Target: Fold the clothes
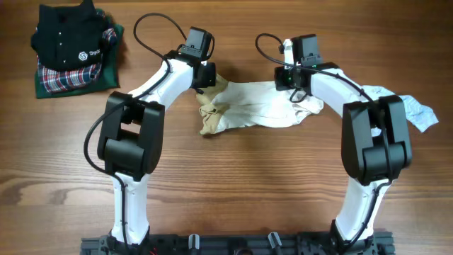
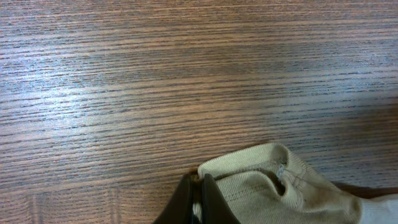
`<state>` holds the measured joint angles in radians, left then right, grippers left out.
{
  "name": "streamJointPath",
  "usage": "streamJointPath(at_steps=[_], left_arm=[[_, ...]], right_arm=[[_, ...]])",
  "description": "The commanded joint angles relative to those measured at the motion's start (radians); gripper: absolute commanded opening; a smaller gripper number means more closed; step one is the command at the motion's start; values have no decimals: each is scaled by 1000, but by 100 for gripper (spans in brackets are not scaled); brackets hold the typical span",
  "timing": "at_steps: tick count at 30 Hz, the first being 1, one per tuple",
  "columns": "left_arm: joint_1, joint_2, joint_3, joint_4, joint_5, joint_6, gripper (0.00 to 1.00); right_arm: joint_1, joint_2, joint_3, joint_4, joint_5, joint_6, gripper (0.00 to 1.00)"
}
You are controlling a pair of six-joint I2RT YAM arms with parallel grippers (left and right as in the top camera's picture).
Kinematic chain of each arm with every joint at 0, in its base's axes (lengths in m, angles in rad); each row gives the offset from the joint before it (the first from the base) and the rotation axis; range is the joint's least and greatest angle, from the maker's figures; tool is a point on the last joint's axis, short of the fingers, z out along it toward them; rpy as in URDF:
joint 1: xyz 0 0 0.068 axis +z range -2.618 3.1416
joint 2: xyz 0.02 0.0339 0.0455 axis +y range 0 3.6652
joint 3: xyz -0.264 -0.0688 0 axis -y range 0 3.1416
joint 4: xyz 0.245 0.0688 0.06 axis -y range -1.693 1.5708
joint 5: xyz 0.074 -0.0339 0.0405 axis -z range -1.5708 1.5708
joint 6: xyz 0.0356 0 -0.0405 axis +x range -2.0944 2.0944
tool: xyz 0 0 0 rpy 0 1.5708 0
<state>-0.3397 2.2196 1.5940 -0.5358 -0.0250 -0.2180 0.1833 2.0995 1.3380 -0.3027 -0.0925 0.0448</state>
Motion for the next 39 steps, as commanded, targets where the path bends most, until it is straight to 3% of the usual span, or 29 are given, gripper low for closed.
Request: streamJointPath(at_steps=[1,5,10,27,37,38,39], left_arm=[[-5,-34,-4,-8,1,1,4],[-8,-88,-4,-30,2,-29,4],[-18,-135,-4,-79,-22,-24,4],[-58,-195,-20,-332,-22,-25,4],[-130,-195,-109,-367,-22,-25,4],[-138,-195,-109,-375,-22,-26,6],[-141,-195,-109,-383,-21,-26,10]], right_arm=[[-8,-63,-6,-53,-40,39,4],[-8,-175,-6,-164,-70,63,4],[-8,-179,-6,-261,-111,78,4],[-89,-179,-7,-399,-249,115,4],[-92,-179,-7,-472,-246,138,4],[-96,-179,-7,-476,-246,149,8],[-100,-179,-7,-483,-246,169,26]])
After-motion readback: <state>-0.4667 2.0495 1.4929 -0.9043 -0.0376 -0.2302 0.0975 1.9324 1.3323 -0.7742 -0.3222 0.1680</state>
